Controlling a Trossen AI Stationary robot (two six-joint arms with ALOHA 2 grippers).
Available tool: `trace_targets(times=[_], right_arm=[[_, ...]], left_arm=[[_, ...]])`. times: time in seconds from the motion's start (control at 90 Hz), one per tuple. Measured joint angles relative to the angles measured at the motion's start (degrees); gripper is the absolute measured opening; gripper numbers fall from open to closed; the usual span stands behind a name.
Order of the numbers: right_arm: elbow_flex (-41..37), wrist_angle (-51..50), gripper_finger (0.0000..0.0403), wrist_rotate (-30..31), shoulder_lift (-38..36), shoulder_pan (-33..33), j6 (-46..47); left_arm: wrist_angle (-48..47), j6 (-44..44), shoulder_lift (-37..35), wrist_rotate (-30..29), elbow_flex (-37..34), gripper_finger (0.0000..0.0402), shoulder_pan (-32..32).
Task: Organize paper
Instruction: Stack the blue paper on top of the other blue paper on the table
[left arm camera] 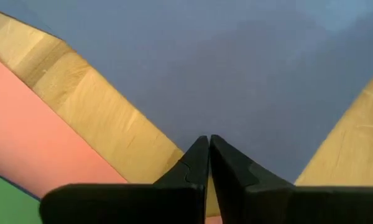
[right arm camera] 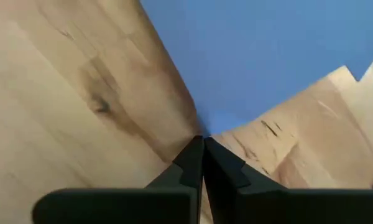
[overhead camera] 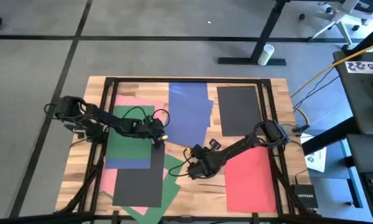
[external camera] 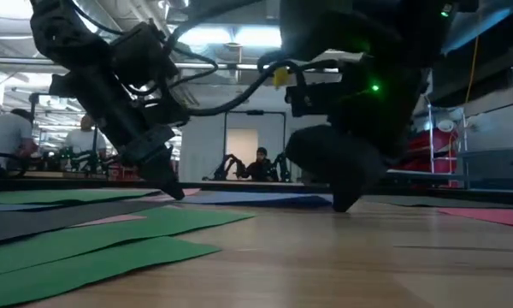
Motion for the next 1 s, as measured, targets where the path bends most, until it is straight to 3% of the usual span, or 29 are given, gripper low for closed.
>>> trace_targets(times=[0.433,0.611,0.778,1.0], right_arm=[[0.04,5.03,0.0000,-0.54,-6.76,2.19,0.61],[-0.45,11.36,0.0000,-4.03,-6.62,1.95,-2.28],[-5.17,21.61,0.0000,-6.66,-6.18,0.07,-5.07],[-11.25,24.71,0.0000,-8.63,-6.61,-1.18,-0.83]], left_arm=[[0.00,0.19,0.00,0.22,0.06,0.0000,0.56],[0.00,0.15,0.00,0.22,0.06,0.0000,0.56],[-0.02,-0.06,-0.02,0.22,0.06,0.0000,0.56],[-0.07,-0.09,-0.04,0.62,0.06,0.0000,0.41]])
